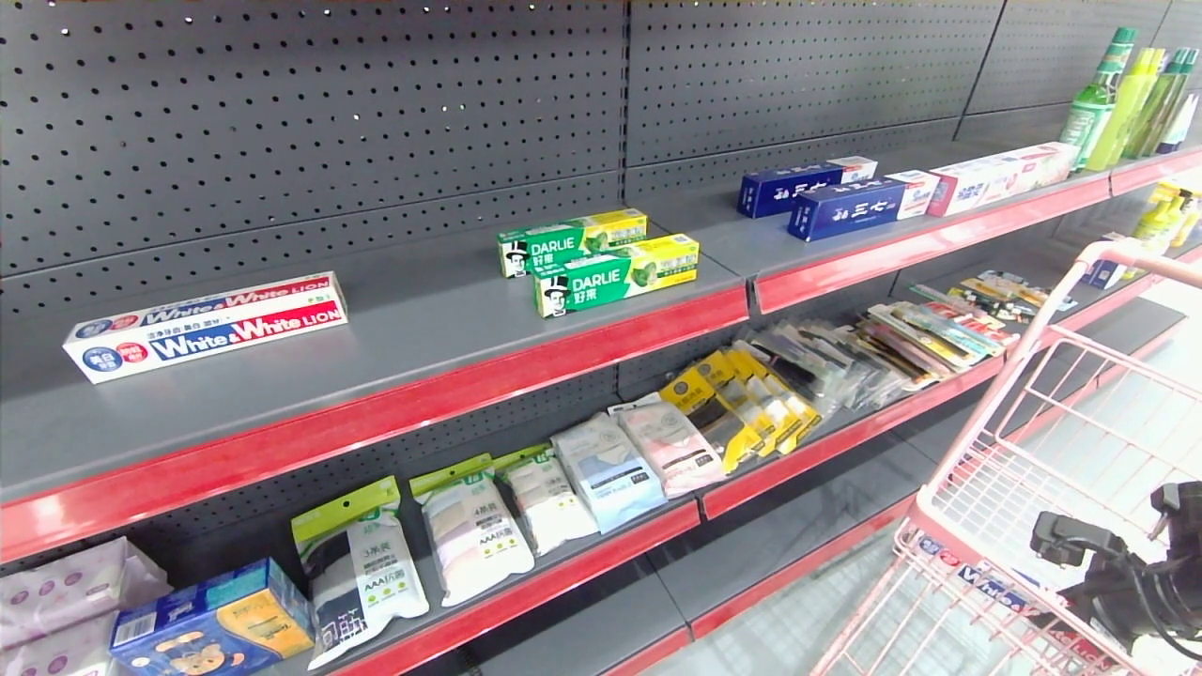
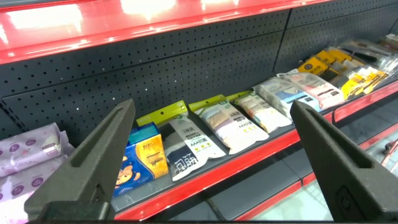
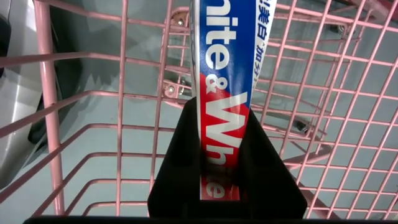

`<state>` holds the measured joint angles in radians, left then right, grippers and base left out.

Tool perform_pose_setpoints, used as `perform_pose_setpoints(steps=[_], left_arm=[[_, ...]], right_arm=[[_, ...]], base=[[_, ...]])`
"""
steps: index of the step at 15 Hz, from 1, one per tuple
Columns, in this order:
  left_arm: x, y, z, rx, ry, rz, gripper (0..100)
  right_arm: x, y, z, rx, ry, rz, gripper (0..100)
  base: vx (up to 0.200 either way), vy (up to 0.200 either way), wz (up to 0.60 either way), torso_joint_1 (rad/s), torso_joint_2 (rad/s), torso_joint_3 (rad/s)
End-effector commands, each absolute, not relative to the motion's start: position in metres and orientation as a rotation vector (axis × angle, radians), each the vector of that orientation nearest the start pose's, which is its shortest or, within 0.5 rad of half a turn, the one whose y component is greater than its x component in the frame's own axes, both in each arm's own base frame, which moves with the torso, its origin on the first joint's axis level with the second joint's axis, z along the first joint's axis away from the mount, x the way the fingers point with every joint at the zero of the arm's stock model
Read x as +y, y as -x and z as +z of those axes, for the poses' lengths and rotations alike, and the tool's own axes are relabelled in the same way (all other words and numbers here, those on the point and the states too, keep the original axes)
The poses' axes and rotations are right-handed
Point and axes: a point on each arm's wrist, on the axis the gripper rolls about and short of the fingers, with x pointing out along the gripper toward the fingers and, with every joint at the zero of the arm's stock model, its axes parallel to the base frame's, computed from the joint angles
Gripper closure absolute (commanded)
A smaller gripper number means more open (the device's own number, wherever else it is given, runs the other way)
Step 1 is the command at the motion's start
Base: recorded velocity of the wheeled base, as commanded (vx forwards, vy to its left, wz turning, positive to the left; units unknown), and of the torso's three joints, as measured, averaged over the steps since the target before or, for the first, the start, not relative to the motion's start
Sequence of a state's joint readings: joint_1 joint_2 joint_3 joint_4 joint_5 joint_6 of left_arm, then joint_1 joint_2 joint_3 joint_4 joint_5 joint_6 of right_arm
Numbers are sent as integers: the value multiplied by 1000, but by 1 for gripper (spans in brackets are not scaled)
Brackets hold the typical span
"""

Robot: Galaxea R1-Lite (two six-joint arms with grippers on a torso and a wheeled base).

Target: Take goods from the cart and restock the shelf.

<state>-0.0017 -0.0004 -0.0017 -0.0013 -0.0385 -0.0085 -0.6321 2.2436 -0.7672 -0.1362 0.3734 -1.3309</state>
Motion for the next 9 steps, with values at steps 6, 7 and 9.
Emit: perform_pose_setpoints(steps=[6, 7, 9], left_arm=[[-1, 23, 76, -3, 9, -40, 0], [-1, 23, 76, -3, 9, -40, 0], [-1, 23, 76, -3, 9, -40, 0]], right_arm=[[-179, -241, -18, 1043, 480, 481, 100], [-182, -239, -15, 1039, 477, 464, 100], [-184, -236, -10, 1028, 473, 449, 100]], base=[[0, 0, 0, 0, 0, 0], [0, 0, 0, 0, 0, 0], [0, 0, 0, 0, 0, 0]])
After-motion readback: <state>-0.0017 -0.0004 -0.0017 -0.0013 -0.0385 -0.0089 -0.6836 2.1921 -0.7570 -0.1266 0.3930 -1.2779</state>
